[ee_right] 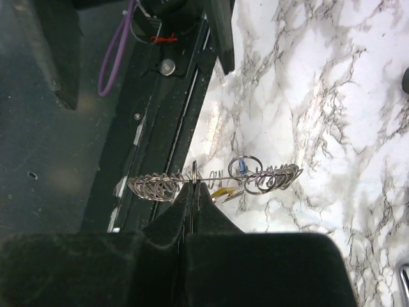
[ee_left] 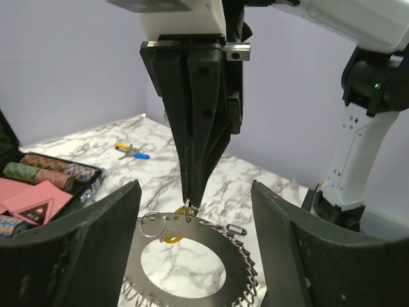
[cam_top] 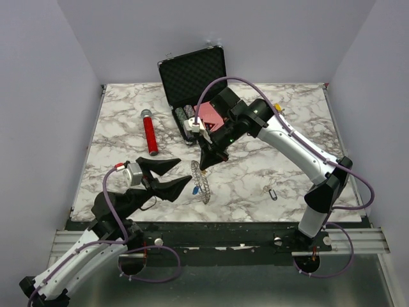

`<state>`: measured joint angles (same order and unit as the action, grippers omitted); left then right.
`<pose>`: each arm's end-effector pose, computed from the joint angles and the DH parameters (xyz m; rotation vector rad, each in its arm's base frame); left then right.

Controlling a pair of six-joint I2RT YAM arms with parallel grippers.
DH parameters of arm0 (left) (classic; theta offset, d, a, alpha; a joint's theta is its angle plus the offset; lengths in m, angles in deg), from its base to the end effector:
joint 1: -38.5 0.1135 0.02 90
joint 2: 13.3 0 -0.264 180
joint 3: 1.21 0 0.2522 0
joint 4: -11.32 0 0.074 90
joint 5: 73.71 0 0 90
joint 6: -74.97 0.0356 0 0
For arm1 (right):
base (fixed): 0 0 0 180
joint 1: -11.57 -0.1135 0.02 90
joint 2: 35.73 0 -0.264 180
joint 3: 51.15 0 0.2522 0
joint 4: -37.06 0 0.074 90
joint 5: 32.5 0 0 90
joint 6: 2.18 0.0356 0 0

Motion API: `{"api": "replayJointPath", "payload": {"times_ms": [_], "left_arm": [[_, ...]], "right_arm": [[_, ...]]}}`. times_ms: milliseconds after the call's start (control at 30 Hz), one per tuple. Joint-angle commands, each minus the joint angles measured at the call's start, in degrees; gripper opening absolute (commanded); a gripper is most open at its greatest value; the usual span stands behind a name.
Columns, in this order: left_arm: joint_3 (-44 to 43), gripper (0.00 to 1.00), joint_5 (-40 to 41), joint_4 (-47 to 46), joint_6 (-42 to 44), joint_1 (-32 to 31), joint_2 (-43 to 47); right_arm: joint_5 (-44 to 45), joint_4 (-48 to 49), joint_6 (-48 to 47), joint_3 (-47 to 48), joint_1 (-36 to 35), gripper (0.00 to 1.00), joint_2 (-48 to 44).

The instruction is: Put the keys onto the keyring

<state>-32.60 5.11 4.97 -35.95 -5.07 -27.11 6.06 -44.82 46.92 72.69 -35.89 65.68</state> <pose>0.0703 -0.0764 0.2969 0.4194 1.1595 -1.1014 0.2190 0.2798 0.3857 -1.9090 1.5090 1.1979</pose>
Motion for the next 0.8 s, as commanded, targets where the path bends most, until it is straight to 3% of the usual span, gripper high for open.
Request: {"api": "replayJointPath", "payload": {"times_ms": [0, 300, 567, 767], "left_arm": [[-7.4, 0.80, -3.7, 19.4, 9.4, 0.2, -1.8], [-16.6, 0.84, -9.5, 29.0, 19.5, 0.2, -14.5], [-16.4, 0.55, -12.5, 24.1, 25.6, 0.2, -19.7], [-16.0, 0.46, -11.5, 22.0, 26.8, 0.2, -21.0]], "right_arm": [[5.7, -3.1, -2.2, 1.4, -1.9, 0.00, 1.2], [12.5, -6.0, -3.3, 4.8, -3.8, 0.01, 2.7], [12.6, -6.9, -3.7, 5.5, -4.0, 0.00, 3.3], [12.3, -6.9, -3.8, 5.4, -4.0, 0.01, 3.1]]}}
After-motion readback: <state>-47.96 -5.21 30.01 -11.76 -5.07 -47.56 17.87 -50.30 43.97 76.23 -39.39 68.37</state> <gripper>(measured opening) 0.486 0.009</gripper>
